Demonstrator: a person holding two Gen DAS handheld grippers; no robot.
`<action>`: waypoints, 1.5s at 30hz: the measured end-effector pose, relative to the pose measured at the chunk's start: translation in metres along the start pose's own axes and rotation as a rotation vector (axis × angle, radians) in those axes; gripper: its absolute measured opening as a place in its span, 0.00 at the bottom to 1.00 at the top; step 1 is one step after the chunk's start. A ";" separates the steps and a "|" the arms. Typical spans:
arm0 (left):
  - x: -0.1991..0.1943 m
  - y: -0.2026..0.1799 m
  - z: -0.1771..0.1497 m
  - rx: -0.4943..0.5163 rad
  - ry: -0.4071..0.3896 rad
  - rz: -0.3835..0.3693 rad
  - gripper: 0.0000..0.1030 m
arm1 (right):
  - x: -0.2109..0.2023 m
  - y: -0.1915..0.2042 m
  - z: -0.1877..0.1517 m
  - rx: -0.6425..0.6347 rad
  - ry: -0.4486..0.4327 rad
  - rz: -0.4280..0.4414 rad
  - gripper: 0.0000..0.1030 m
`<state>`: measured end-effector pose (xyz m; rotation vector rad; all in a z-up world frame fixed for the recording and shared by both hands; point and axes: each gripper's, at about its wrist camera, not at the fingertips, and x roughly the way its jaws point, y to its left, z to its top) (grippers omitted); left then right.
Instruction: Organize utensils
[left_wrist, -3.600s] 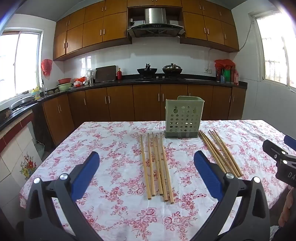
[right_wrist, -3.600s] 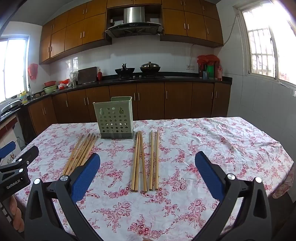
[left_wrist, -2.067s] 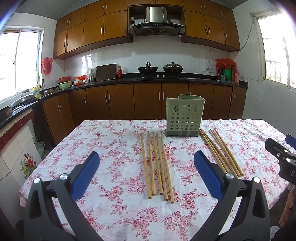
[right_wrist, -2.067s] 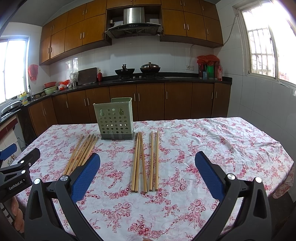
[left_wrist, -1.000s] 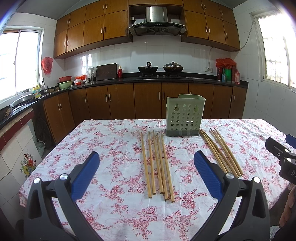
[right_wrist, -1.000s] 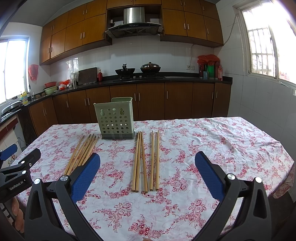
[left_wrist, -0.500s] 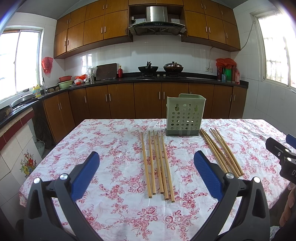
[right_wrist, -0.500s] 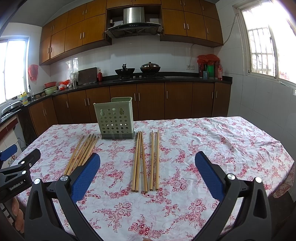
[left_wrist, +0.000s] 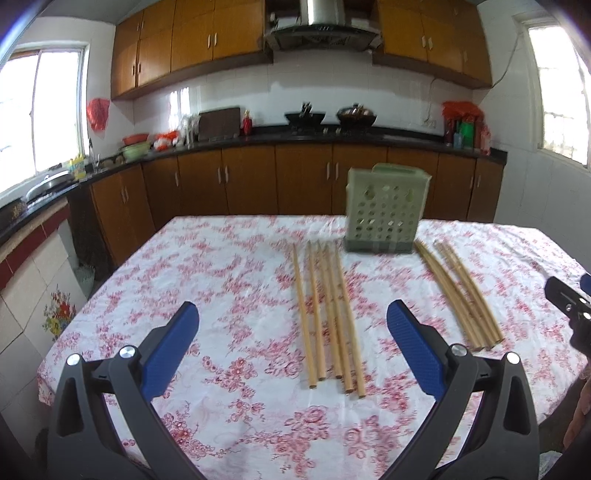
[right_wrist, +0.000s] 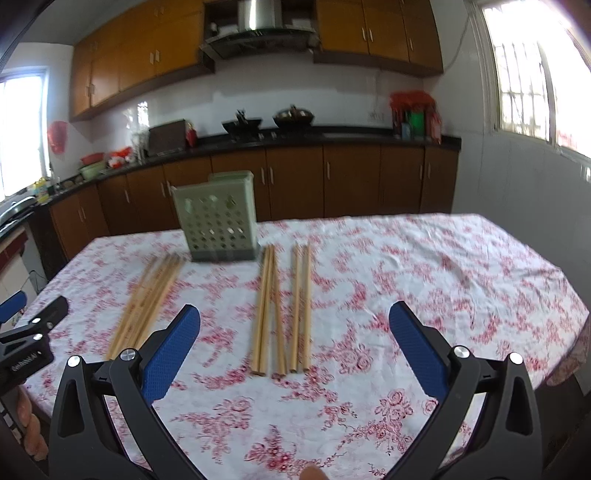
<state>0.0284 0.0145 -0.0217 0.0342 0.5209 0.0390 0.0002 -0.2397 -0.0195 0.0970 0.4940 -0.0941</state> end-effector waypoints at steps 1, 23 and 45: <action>0.006 0.002 0.000 -0.005 0.018 0.009 0.96 | 0.007 -0.003 0.000 0.007 0.024 -0.002 0.98; 0.130 0.009 0.001 0.018 0.384 -0.119 0.34 | 0.149 -0.026 -0.004 0.010 0.429 0.022 0.21; 0.159 0.025 0.005 0.058 0.403 -0.065 0.11 | 0.164 -0.049 0.007 0.041 0.398 -0.048 0.08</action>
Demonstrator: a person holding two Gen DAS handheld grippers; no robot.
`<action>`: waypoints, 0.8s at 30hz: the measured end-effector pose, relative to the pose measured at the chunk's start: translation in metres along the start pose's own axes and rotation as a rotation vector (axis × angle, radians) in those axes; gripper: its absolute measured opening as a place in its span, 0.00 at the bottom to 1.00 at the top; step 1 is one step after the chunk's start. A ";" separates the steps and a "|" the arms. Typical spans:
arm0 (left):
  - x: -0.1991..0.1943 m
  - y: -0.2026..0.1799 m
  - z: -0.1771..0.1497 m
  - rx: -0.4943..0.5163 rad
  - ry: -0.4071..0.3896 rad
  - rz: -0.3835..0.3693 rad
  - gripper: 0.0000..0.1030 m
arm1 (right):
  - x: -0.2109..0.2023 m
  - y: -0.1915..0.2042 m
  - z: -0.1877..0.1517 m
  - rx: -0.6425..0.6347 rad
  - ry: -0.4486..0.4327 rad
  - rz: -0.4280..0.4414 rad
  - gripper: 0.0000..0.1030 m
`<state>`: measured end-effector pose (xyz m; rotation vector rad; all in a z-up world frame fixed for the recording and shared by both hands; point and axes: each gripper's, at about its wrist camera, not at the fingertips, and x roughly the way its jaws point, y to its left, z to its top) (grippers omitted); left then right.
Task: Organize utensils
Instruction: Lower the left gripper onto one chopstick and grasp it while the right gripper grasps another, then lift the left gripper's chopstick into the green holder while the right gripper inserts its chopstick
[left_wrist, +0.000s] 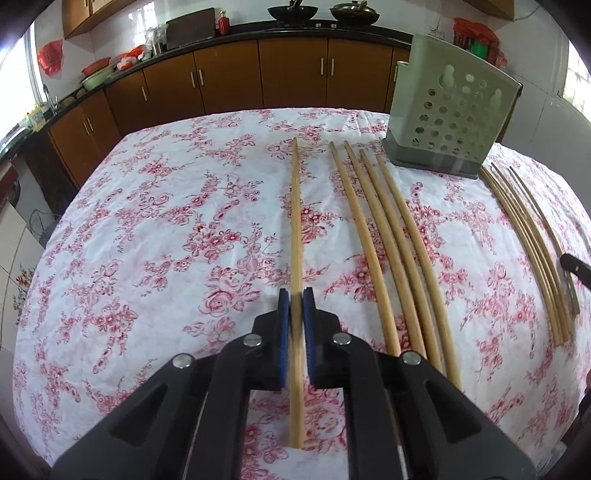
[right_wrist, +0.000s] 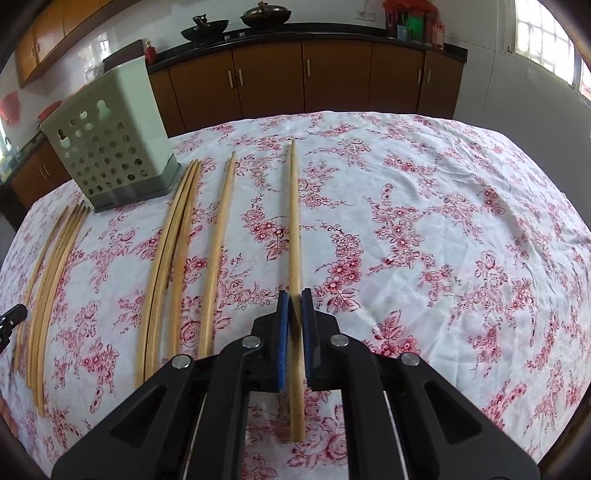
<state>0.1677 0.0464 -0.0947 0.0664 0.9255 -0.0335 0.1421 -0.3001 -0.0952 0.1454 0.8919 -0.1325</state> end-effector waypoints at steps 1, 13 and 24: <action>-0.001 -0.001 -0.001 0.006 -0.004 0.004 0.11 | -0.001 0.000 -0.001 -0.004 -0.001 -0.004 0.08; -0.001 -0.002 -0.003 0.013 -0.025 0.005 0.10 | -0.006 0.000 -0.013 -0.003 -0.030 0.008 0.08; -0.045 0.009 0.026 0.006 -0.134 0.006 0.08 | -0.053 -0.005 0.020 -0.001 -0.170 0.022 0.07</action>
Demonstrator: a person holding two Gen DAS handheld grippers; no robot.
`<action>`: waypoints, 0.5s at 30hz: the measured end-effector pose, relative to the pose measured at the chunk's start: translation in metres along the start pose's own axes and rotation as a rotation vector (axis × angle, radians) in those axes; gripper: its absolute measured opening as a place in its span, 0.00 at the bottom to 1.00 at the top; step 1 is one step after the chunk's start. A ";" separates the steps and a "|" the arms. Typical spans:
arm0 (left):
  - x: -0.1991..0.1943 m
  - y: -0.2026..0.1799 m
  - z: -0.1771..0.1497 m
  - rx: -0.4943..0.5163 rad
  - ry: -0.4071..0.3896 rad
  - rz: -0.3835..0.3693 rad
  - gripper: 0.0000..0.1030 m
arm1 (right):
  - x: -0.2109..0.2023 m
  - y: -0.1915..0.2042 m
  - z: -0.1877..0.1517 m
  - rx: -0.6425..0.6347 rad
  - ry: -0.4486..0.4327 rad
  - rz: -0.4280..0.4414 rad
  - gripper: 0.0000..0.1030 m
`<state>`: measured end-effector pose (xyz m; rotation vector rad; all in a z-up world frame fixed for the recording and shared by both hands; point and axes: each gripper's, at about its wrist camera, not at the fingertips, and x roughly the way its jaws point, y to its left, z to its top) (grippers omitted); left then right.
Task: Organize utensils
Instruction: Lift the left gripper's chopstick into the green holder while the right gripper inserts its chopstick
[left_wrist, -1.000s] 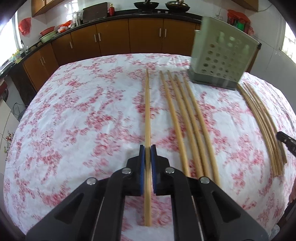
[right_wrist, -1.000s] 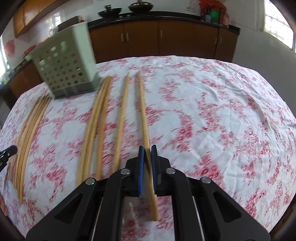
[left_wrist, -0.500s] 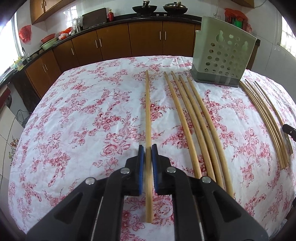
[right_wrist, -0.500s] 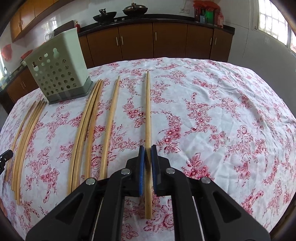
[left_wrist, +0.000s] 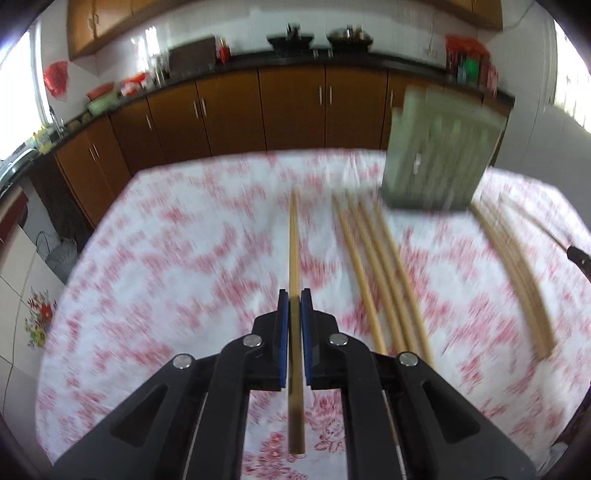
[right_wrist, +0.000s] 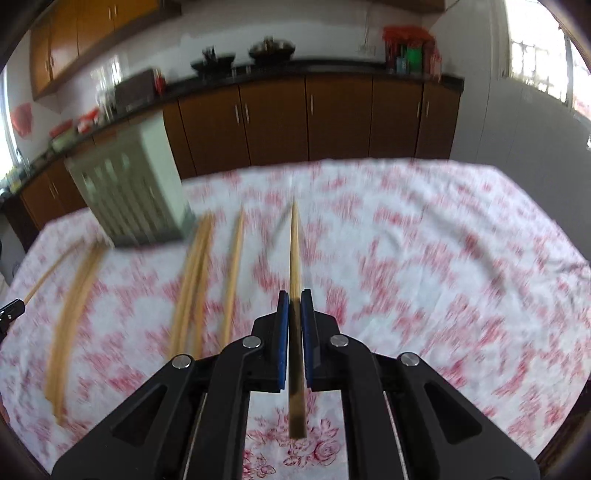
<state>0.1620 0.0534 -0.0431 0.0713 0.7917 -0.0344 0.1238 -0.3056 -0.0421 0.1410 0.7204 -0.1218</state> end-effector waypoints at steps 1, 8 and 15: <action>-0.010 0.002 0.008 -0.009 -0.031 -0.002 0.08 | -0.005 0.000 0.005 0.001 -0.016 0.003 0.07; -0.053 0.015 0.051 -0.065 -0.185 -0.002 0.08 | -0.049 0.006 0.040 -0.007 -0.168 0.041 0.07; -0.065 0.019 0.076 -0.084 -0.234 0.003 0.08 | -0.062 0.010 0.071 -0.018 -0.242 0.069 0.07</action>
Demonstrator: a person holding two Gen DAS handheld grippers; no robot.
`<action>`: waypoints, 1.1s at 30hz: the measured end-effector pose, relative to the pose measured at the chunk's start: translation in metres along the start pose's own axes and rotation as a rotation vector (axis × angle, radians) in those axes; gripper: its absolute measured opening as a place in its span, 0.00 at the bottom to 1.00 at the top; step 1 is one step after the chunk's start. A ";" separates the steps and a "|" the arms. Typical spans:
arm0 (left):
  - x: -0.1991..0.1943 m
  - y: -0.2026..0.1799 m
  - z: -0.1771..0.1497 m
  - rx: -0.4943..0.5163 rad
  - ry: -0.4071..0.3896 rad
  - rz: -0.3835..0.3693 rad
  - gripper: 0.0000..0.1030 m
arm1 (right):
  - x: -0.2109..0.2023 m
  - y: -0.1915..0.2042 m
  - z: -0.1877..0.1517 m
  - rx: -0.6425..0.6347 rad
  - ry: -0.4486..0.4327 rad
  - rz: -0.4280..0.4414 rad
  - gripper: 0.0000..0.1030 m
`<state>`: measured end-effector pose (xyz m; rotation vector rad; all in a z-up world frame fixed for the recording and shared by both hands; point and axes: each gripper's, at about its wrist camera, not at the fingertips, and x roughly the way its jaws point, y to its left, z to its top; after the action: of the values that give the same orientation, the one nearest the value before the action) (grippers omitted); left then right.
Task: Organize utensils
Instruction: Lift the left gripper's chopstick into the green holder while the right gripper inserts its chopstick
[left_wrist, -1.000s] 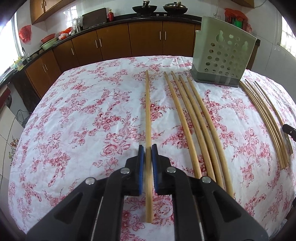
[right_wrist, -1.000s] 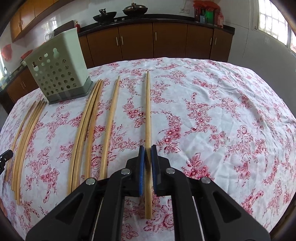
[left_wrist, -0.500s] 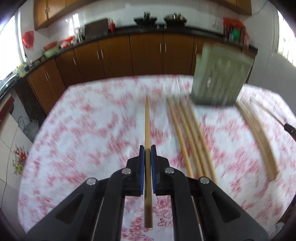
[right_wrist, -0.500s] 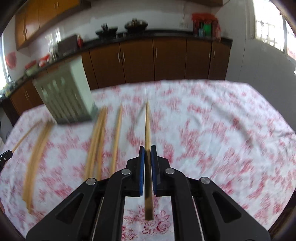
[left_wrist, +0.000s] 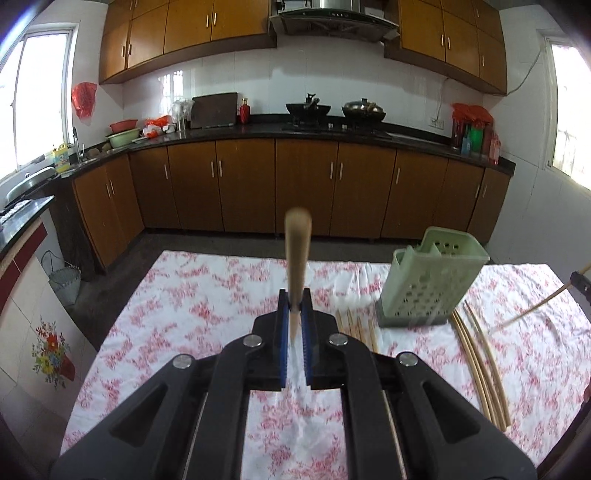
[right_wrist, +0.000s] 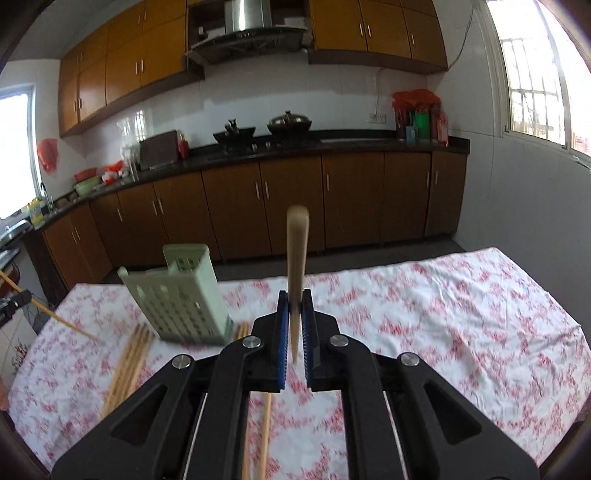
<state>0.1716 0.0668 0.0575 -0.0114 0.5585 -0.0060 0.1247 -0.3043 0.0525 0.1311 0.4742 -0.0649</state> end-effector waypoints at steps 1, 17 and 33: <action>-0.002 0.000 0.003 -0.002 -0.008 0.002 0.08 | -0.001 0.001 0.007 0.001 -0.017 0.006 0.07; -0.048 -0.059 0.107 -0.055 -0.315 -0.206 0.08 | -0.032 0.064 0.095 0.022 -0.394 0.183 0.07; 0.043 -0.109 0.068 -0.005 -0.118 -0.264 0.08 | 0.037 0.069 0.048 0.032 -0.157 0.210 0.09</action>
<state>0.2436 -0.0420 0.0937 -0.0895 0.4355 -0.2592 0.1854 -0.2442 0.0850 0.2047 0.3006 0.1220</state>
